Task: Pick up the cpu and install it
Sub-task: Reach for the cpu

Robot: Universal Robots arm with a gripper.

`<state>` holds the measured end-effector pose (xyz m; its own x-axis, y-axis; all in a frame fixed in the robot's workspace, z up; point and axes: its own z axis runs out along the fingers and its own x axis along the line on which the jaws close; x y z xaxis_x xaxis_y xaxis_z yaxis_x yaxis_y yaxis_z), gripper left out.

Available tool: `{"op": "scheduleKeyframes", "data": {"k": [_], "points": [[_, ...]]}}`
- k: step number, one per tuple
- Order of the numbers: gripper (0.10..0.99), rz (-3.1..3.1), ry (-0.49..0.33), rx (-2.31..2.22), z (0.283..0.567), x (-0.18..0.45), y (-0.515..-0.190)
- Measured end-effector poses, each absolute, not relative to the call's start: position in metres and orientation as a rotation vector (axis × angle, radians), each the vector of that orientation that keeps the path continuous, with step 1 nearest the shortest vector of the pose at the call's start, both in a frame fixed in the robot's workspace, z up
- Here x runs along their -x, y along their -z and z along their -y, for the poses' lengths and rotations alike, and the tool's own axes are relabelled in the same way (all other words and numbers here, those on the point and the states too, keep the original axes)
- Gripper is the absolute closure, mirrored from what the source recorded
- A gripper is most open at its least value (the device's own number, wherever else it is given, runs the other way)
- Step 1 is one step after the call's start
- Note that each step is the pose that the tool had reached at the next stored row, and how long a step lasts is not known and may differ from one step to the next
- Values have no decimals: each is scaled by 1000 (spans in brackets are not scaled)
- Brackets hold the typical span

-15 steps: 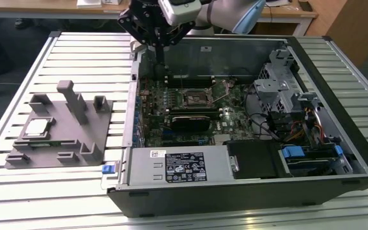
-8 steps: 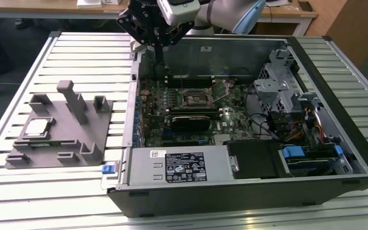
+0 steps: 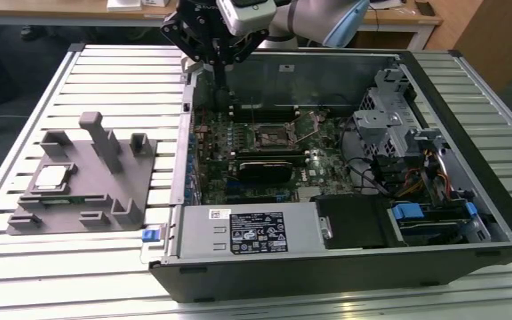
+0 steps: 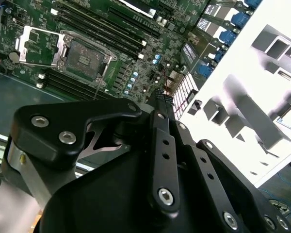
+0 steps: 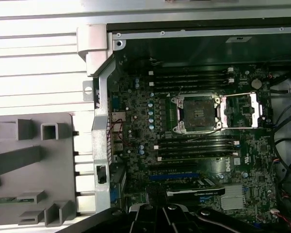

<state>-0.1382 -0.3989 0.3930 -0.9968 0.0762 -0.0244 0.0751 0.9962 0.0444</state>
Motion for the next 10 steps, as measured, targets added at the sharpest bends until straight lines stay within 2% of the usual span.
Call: {"op": "scheduleKeyframes", "data": {"k": [10], "points": [[980,-3113,-68,-118,399,141,-393]]}}
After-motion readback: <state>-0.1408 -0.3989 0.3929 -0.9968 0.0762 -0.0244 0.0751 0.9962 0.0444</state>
